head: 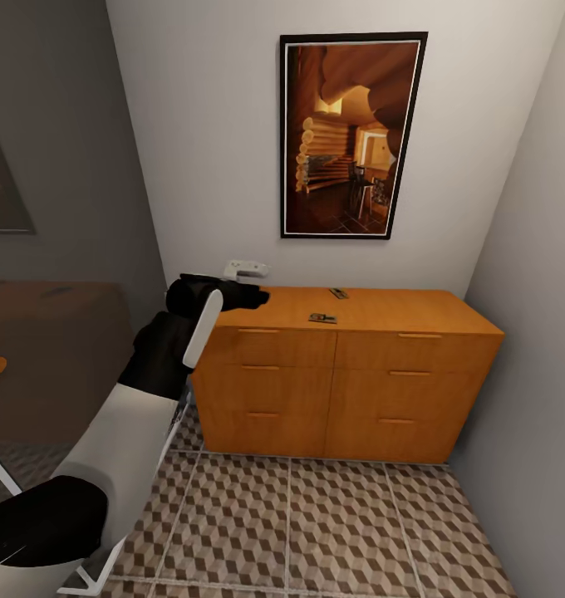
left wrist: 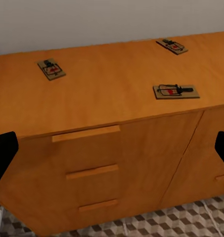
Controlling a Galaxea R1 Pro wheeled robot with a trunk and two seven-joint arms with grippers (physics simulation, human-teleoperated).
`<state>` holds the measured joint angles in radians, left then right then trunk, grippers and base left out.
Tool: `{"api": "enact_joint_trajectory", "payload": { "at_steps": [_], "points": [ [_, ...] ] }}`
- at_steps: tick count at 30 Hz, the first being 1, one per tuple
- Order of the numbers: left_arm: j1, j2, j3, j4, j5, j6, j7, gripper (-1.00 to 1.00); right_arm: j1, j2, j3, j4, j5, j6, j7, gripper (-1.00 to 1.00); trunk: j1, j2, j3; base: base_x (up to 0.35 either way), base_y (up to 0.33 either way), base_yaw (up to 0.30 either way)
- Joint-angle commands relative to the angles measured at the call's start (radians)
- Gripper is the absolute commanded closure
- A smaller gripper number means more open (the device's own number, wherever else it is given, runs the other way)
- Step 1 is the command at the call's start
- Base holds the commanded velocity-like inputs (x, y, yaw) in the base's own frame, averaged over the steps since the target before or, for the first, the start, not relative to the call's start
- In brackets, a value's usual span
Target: Take the four mousetraps from the cabinet in the bathroom and place them on the bathroom floor. Make sure all four end up on the same floor surface, and ensure that at least two of them are either under or directly next to the same bathroom sink.
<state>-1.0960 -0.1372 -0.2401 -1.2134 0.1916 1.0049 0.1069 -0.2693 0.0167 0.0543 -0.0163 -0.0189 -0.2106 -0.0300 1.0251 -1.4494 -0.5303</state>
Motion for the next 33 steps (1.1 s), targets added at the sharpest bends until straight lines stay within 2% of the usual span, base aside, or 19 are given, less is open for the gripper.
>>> {"api": "enact_joint_trajectory", "payload": {
  "at_steps": [1,4,6,9,10,17,21,22,24,25,28,33],
  "points": [
    [-0.001,0.001,0.026,-0.001,0.013,0.003,0.011,-1.0,-0.001,0.0,0.006,0.001,-0.003,-0.003,-0.002,1.0,0.0,-0.001,-0.001,0.0,0.0,0.0],
    [-0.001,0.001,0.082,-0.001,0.014,0.003,0.011,-1.0,-0.001,0.0,0.006,0.001,-0.003,-0.003,-0.002,1.0,0.0,-0.001,-0.001,0.0,0.0,0.0],
    [-0.001,0.001,0.136,-0.002,0.014,0.003,0.01,-1.0,-0.001,0.0,0.006,0.001,-0.003,-0.003,-0.002,1.0,0.0,-0.001,-0.001,0.0,0.0,0.0],
    [-0.001,0.002,0.176,-0.003,0.014,0.002,0.01,-1.0,-0.001,0.0,0.006,0.001,-0.003,-0.003,-0.002,1.0,0.0,-0.001,-0.001,0.0,0.0,0.0],
    [-0.001,0.002,0.201,-0.003,0.014,0.002,0.009,-1.0,-0.001,0.0,0.006,0.001,-0.003,-0.003,-0.002,1.0,0.0,-0.001,-0.001,0.0,0.0,0.0],
    [-0.001,0.002,0.213,-0.002,0.012,0.0,0.01,-1.0,-0.001,0.002,0.006,0.001,-0.003,-0.004,-0.002,1.0,0.0,-0.001,-0.001,0.0,0.0,0.0],
    [-0.001,0.001,0.171,-0.002,0.011,0.0,0.01,-1.0,-0.001,0.002,0.006,0.001,-0.003,-0.004,-0.002,1.0,0.0,-0.001,-0.001,0.0,0.0,0.0],
    [-0.001,0.001,0.139,-0.001,0.011,0.0,0.01,-1.0,-0.001,0.002,0.006,0.001,-0.003,-0.004,-0.002,1.0,0.0,-0.001,-0.001,0.0,0.0,0.0],
    [-0.001,0.001,0.101,-0.001,0.01,-0.001,0.011,-1.0,-0.001,0.002,0.006,0.001,-0.003,-0.004,-0.002,1.0,0.0,-0.001,-0.001,0.0,0.0,0.0],
    [-0.001,0.001,0.063,-0.001,0.009,-0.001,0.011,-1.0,-0.001,0.002,0.006,0.001,-0.003,-0.004,-0.002,1.0,0.0,-0.001,-0.001,0.0,0.0,0.0],
    [-0.001,0.002,0.011,-0.001,0.008,0.0,0.011,-1.0,-0.001,0.002,0.006,0.001,-0.003,-0.004,-0.002,1.0,0.0,-0.001,-0.001,0.0,0.0,0.0],
    [-0.001,0.003,-0.02,-0.001,0.008,0.0,0.011,-1.0,-0.001,0.001,0.006,0.001,-0.003,-0.004,-0.002,1.0,0.0,-0.001,-0.001,0.0,0.0,0.0]
  ]
}}
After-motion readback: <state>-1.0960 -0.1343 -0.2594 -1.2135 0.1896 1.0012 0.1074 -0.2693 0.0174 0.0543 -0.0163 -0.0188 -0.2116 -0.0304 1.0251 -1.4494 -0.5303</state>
